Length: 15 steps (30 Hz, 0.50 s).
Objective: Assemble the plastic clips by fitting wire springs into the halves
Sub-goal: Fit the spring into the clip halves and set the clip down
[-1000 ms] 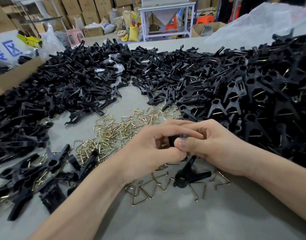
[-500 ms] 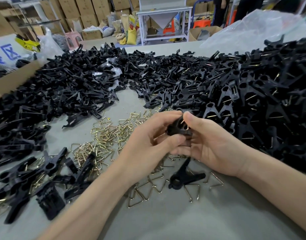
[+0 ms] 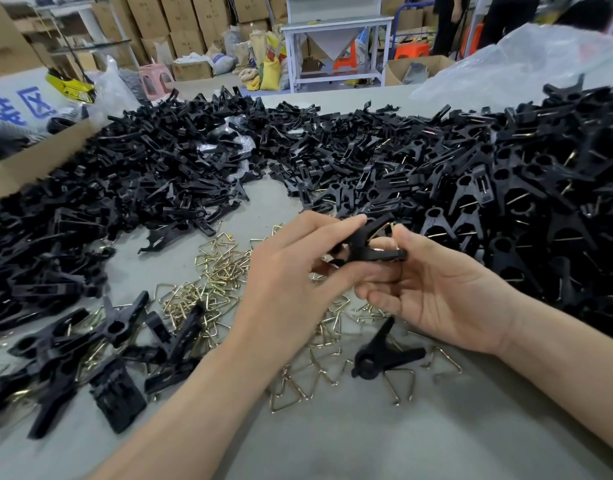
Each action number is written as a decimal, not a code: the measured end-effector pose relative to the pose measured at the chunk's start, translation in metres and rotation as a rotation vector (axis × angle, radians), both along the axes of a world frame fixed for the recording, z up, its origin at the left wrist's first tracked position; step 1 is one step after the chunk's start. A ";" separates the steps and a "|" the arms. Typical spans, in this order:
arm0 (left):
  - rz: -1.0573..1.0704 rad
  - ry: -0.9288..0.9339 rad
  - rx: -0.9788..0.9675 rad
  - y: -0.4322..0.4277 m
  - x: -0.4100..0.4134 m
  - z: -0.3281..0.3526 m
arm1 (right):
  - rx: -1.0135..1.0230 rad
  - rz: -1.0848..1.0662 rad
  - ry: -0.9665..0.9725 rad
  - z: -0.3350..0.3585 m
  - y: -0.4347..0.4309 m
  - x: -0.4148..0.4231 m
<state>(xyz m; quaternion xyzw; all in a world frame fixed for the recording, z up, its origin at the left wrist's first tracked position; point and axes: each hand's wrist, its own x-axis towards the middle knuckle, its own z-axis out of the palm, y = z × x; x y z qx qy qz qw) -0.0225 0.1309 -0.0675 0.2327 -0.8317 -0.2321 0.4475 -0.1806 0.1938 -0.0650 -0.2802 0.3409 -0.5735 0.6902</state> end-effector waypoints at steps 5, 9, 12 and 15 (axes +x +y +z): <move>-0.001 -0.022 -0.090 -0.001 -0.001 -0.001 | 0.022 -0.054 -0.009 -0.001 -0.001 0.000; 0.053 -0.058 -0.130 -0.004 0.001 0.000 | -0.047 -0.082 0.093 0.000 -0.002 -0.001; 0.059 -0.058 -0.123 -0.003 0.002 0.003 | -0.058 -0.028 0.088 0.004 -0.002 -0.006; 0.047 -0.057 -0.117 0.001 0.002 0.006 | -0.031 0.046 0.001 0.003 -0.001 -0.010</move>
